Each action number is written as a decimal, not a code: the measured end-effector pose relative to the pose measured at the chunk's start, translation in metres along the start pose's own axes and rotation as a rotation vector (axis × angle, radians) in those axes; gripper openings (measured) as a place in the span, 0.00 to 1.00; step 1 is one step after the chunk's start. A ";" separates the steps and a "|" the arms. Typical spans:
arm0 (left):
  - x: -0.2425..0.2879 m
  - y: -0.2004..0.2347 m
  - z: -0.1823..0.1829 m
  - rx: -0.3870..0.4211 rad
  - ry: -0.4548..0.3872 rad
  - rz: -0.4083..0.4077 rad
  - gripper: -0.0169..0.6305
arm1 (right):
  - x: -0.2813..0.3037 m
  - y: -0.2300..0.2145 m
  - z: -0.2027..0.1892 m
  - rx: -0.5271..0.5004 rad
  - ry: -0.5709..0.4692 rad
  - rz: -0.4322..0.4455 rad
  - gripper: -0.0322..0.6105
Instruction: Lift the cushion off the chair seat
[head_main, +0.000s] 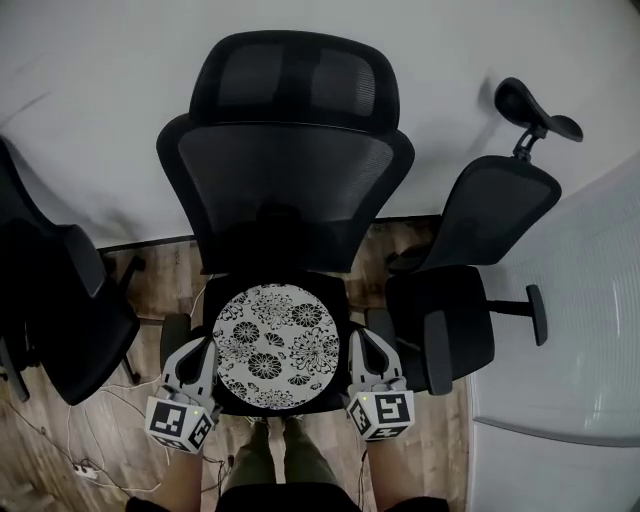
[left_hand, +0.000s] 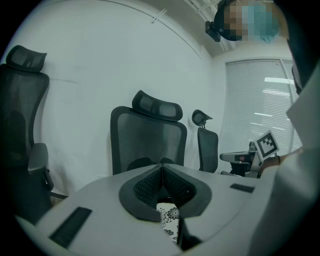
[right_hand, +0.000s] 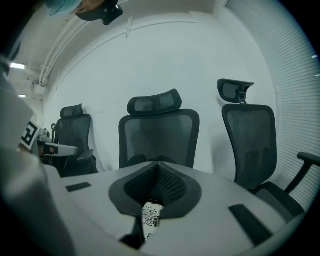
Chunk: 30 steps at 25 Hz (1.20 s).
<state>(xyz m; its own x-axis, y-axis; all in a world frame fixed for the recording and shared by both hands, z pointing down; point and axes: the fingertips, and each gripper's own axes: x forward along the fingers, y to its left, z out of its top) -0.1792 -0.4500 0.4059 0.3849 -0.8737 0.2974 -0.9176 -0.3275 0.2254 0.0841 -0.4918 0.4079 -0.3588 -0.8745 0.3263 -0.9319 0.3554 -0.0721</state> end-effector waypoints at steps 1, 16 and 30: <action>0.002 0.003 -0.006 0.001 0.007 0.003 0.05 | 0.003 0.000 -0.007 0.004 0.008 0.002 0.08; 0.036 0.027 -0.097 -0.052 0.094 0.041 0.05 | 0.046 -0.001 -0.093 -0.009 0.105 0.005 0.08; 0.048 0.045 -0.156 -0.067 0.141 0.061 0.05 | 0.059 -0.004 -0.157 0.005 0.167 0.016 0.08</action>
<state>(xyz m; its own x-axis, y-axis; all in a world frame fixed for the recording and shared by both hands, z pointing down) -0.1870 -0.4505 0.5751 0.3431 -0.8307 0.4384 -0.9328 -0.2467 0.2625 0.0743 -0.4932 0.5756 -0.3605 -0.8012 0.4775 -0.9263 0.3674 -0.0829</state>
